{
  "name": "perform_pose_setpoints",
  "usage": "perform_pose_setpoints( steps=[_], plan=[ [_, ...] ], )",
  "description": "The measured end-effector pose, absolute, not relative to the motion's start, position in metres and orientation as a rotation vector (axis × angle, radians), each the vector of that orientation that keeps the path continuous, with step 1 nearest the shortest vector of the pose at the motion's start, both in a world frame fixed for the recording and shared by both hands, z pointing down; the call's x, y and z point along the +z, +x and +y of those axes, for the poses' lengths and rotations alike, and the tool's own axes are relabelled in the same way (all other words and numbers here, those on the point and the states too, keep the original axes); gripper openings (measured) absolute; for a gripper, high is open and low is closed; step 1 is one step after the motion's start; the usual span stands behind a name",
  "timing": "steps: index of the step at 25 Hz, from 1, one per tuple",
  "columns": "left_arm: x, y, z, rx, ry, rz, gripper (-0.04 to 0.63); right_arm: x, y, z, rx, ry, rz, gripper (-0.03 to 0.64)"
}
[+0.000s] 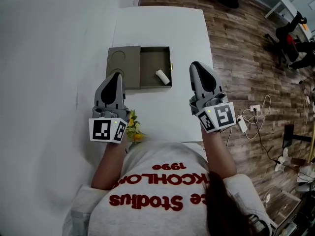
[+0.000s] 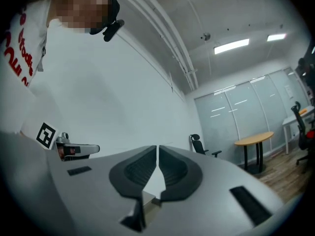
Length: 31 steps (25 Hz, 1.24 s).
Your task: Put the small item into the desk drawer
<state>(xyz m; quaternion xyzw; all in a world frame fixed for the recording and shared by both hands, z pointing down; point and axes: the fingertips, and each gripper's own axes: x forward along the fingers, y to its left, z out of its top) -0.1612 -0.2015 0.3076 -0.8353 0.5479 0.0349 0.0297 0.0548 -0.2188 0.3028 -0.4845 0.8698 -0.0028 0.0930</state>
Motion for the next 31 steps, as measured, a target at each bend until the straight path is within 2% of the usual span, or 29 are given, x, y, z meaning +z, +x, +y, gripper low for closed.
perform_pose_setpoints(
  steps=[31],
  plan=[
    [0.303, -0.147, -0.204, 0.102, -2.579, 1.665, 0.008, 0.303, 0.083, -0.206, 0.061, -1.537, 2.565, 0.014]
  ],
)
